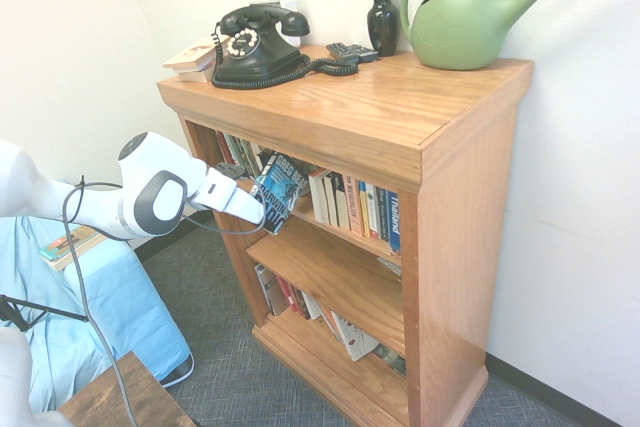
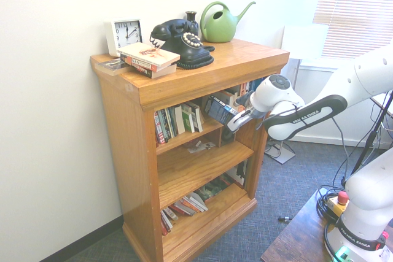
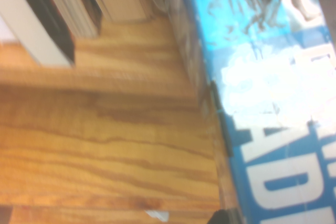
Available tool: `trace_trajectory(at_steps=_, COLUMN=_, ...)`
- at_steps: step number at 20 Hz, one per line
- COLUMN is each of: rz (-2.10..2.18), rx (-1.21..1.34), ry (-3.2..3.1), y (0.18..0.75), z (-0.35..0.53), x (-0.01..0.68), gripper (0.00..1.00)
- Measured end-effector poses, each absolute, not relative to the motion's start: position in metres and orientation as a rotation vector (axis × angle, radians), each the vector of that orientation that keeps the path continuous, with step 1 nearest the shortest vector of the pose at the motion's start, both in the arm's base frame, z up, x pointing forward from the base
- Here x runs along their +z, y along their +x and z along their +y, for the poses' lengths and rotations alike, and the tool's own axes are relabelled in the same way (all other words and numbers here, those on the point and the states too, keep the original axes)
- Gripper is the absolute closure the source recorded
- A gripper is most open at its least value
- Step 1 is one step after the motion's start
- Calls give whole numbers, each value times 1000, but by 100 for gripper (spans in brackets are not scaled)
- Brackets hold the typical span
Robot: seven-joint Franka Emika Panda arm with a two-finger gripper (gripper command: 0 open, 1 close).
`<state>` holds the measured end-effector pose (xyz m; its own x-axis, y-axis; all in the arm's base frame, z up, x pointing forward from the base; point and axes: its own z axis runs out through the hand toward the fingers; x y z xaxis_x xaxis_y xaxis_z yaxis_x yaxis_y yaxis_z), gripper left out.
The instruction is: Put the book on the shelf
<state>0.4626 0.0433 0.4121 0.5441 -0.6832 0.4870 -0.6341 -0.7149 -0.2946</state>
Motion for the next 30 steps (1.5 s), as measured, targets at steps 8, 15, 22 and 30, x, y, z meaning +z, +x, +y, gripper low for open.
trace_trajectory(at_steps=8, rz=1237, rx=-871, ry=-2619, y=497, z=45, x=406, gripper=100)
trace_trajectory(at_steps=15, rz=1234, rx=-897, ry=-2600, y=522, z=56, x=410, gripper=100)
trace_trajectory(at_steps=22, rz=1238, rx=-919, ry=-2601, y=548, z=52, x=407, gripper=100)
trace_trajectory(at_steps=30, rz=1210, rx=-948, ry=-2602, y=560, z=56, x=405, gripper=0)
